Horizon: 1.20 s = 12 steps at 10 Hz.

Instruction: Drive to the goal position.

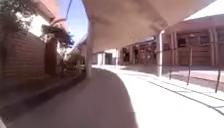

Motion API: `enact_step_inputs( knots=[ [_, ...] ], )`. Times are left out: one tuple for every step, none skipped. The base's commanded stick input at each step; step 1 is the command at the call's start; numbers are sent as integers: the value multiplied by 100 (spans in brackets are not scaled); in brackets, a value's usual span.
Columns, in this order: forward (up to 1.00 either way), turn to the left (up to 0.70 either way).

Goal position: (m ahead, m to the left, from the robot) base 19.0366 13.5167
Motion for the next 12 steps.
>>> enact_step_inputs(
  knots=[
    [85,-30],
    [85,-28],
    [85,0],
    [85,0],
    [85,0],
    [85,0],
    [85,0],
    [85,0],
    [85,0],
    [85,0],
    [85,0],
    [85,0]
  ],
)
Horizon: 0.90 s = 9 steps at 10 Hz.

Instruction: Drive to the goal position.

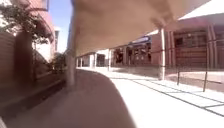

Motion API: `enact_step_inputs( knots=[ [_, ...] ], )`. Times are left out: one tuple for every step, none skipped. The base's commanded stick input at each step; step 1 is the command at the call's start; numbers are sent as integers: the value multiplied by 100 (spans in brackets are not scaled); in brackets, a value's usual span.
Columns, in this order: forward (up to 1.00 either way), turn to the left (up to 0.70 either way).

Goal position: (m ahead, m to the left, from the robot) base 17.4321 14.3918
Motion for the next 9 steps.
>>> enact_step_inputs(
  knots=[
    [85,0],
    [85,0],
    [85,0],
    [85,0],
    [85,0],
    [85,0],
    [85,0],
    [85,0],
    [85,0]
  ],
)
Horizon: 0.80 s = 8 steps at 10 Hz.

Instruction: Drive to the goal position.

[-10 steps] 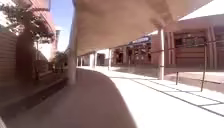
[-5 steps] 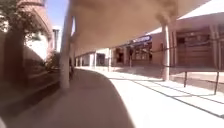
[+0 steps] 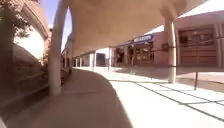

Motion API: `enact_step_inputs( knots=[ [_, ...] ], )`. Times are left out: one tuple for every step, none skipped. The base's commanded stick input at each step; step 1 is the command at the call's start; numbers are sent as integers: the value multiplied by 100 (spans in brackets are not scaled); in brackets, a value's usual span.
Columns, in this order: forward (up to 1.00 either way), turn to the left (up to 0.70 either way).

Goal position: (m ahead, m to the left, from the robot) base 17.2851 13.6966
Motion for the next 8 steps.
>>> enact_step_inputs(
  knots=[
    [85,0],
    [85,0],
    [85,0],
    [85,0],
    [85,0],
    [85,0],
    [85,0],
    [85,0]
  ],
)
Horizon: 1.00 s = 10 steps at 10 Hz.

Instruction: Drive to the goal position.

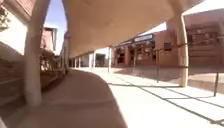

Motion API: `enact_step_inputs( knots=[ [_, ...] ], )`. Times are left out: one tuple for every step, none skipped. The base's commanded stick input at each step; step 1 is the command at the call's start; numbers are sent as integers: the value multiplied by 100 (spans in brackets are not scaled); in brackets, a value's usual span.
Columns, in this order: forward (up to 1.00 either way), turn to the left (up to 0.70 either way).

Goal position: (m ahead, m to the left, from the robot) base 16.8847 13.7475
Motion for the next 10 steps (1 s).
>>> enact_step_inputs(
  knots=[
    [85,0],
    [85,0],
    [85,0],
    [85,0],
    [85,0],
    [85,0],
    [85,0],
    [85,0],
    [85,0],
    [85,0]
  ],
)
